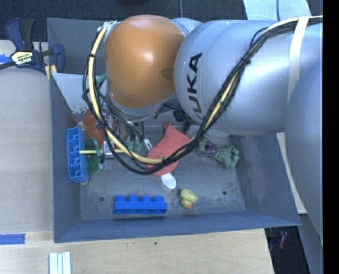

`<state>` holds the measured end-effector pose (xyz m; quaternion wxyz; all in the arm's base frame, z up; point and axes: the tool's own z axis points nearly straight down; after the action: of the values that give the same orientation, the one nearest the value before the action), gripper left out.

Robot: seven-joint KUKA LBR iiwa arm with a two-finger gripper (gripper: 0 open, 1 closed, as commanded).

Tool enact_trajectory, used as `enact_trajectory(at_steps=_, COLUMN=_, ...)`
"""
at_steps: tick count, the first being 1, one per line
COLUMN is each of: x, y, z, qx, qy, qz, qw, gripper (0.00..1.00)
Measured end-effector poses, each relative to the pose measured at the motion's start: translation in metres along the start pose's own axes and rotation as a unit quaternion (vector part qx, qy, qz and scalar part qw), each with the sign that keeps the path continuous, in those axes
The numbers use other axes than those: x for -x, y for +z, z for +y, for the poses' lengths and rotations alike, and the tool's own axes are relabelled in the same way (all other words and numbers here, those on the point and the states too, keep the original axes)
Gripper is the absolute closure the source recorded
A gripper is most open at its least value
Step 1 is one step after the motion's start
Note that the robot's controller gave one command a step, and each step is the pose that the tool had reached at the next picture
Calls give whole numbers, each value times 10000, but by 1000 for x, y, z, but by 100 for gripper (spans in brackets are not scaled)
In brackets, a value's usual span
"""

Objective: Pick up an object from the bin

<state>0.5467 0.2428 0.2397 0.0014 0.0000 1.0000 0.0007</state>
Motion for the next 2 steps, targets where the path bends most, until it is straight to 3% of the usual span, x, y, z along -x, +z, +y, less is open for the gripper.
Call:
enact_trajectory(at_steps=1, x=-9, y=55, z=-18, qx=3, qy=-611, qz=-8, qw=9981, gripper=0)
enact_trajectory(at_steps=2, x=26, y=135, z=-21, qx=4, qy=-2253, qz=-54, qw=9743, gripper=0)
